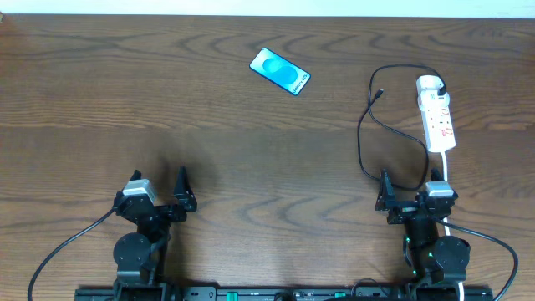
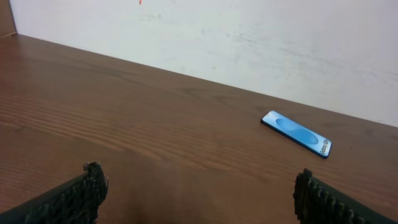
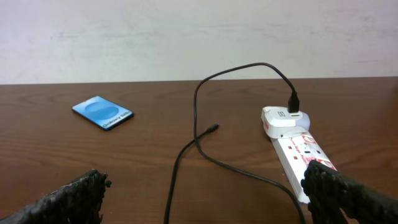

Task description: Plug charger to phone and switch on socket

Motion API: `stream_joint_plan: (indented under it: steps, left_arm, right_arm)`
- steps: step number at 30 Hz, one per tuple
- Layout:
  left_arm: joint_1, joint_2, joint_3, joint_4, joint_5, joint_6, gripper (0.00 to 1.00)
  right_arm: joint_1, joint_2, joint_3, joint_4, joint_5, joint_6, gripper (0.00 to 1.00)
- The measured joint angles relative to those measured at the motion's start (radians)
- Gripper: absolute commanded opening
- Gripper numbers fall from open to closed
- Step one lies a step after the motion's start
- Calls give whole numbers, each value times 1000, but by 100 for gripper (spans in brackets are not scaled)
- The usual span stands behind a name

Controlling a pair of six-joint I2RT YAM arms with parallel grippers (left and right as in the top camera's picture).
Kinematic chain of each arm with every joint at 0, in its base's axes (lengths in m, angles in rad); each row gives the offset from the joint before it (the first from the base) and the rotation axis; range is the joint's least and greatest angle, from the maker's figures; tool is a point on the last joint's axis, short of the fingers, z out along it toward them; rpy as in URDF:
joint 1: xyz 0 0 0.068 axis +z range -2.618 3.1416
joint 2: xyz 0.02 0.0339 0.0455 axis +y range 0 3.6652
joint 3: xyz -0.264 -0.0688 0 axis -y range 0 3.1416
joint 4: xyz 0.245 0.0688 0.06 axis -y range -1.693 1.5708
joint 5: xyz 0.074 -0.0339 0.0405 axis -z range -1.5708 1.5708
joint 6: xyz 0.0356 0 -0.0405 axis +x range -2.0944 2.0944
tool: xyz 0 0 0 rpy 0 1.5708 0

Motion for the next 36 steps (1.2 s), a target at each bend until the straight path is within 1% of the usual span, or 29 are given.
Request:
stream_joint_plan:
  steps: [8,36]
  left_arm:
    - [0,0,0,0,0,-30,98]
    - [0,0,0,0,0,-32,98]
  right_arm:
    - [0,0,0,0,0,0,99]
    - [0,0,0,0,0,0,99]
